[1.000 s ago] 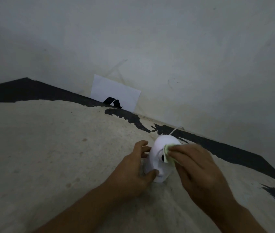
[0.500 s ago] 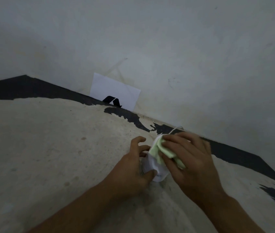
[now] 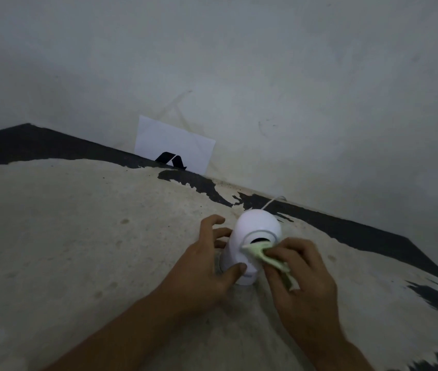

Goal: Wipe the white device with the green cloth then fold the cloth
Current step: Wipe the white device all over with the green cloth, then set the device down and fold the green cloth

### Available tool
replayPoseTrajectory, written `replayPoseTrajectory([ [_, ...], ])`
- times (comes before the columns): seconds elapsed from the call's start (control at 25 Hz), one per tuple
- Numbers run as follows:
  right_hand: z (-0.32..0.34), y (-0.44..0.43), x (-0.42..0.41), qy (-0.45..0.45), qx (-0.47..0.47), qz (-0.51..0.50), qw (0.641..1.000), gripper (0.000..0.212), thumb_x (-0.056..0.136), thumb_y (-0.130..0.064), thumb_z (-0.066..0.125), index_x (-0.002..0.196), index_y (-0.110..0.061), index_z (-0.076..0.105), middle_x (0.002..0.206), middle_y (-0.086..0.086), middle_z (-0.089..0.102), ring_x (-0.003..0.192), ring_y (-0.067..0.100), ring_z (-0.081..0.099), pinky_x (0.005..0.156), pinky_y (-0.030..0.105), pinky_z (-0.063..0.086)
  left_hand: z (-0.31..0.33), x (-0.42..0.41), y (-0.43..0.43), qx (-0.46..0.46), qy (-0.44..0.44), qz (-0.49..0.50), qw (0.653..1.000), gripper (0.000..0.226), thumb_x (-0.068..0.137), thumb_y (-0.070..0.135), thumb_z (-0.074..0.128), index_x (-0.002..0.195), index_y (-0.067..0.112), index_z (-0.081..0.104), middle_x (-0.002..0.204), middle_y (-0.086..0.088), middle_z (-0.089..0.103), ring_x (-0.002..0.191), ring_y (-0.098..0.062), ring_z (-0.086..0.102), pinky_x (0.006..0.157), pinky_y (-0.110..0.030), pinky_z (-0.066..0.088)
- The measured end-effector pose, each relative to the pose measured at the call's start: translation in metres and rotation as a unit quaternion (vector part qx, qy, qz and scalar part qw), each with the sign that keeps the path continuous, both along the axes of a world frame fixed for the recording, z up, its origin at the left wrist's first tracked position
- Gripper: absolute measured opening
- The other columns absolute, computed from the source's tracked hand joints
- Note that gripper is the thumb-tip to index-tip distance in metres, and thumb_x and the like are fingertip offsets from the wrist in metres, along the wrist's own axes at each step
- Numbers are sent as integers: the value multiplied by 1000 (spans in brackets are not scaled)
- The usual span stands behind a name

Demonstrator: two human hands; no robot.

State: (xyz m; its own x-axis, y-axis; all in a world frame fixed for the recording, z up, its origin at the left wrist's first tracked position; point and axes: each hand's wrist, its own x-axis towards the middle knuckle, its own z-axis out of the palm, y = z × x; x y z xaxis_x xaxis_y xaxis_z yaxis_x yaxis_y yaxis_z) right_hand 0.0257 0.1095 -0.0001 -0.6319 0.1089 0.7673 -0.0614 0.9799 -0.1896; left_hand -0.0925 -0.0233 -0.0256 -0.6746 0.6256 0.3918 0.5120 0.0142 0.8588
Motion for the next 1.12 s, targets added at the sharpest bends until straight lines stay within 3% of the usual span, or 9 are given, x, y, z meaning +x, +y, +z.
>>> replayPoseTrajectory([
  [0.08, -2, -3, 2, -33, 11, -4, 999, 27, 73, -6, 76, 99, -8, 69, 97, 5, 63, 84, 8, 55, 76, 15, 49, 2, 2, 0, 5, -4, 2, 1000, 82, 72, 40, 72, 130, 40, 13, 139, 6, 46, 116, -3, 47, 98, -22, 38],
  [0.2, 0, -6, 2, -8, 6, -3, 1000, 21, 79, -9, 70, 101, -6, 69, 94, 7, 63, 81, 9, 55, 74, 13, 48, 3, 3, 2, 8, -4, 5, 1000, 84, 73, 35, 73, 130, 37, 12, 139, 6, 45, 113, -2, 47, 90, -12, 37],
  [0.36, -2, -10, 7, -94, 61, -6, 994, 26, 86, -17, 65, 110, -10, 68, 98, 7, 64, 80, 16, 59, 64, 22, 51, 3, 4, 2, 3, 1, 6, 1000, 82, 73, 34, 73, 127, 43, 11, 139, 5, 46, 111, 1, 46, 88, -11, 36],
  [0.6, -1, -16, 20, -174, 22, -14, 984, 21, 91, -24, 56, 108, -17, 66, 98, 3, 65, 77, 18, 60, 61, 32, 52, 2, 3, 1, -16, 13, 13, 1000, 81, 71, 36, 74, 119, 52, 11, 129, 17, 44, 95, 16, 45, 76, -3, 33],
  [0.72, 2, -14, 31, -141, -148, 16, 979, 19, 88, -26, 60, 107, -26, 67, 97, -11, 71, 83, 4, 63, 69, 21, 52, 1, 6, -2, -23, 31, 12, 999, 75, 73, 41, 71, 120, 53, 14, 121, 20, 41, 106, 4, 47, 84, -9, 36],
  [0.84, 7, -5, 43, -107, -431, 72, 893, 19, 88, -12, 64, 99, -24, 71, 93, -3, 76, 85, 12, 70, 75, 29, 57, 3, 16, -6, -26, 76, 52, 995, 68, 76, 39, 68, 119, 51, 16, 122, 17, 38, 110, -3, 42, 91, -23, 39],
  [0.96, 15, 10, 56, -56, -693, 115, 709, 16, 87, -17, 62, 91, -17, 77, 94, 10, 76, 89, 26, 70, 77, 38, 57, 15, 38, -7, 29, 165, 119, 979, 47, 82, 30, 62, 118, 37, 32, 116, 13, 39, 100, -1, 45, 82, -17, 39],
  [1.04, 21, 18, 68, -49, -759, 176, 625, 31, 77, -32, 71, 96, -8, 75, 102, 16, 73, 94, 29, 69, 78, 40, 57, 25, 59, -4, 63, 235, 140, 960, 32, 82, 27, 57, 111, 25, 43, 113, 8, 41, 102, -3, 43, 85, -18, 40],
  [1.12, 21, 23, 78, -53, -765, 220, 603, 52, 65, -29, 85, 106, -1, 69, 109, 21, 70, 99, 33, 67, 78, 41, 57, 30, 80, -1, 89, 279, 161, 943, 27, 79, 27, 54, 103, 19, 46, 111, 6, 40, 103, -6, 39, 91, -10, 30],
])
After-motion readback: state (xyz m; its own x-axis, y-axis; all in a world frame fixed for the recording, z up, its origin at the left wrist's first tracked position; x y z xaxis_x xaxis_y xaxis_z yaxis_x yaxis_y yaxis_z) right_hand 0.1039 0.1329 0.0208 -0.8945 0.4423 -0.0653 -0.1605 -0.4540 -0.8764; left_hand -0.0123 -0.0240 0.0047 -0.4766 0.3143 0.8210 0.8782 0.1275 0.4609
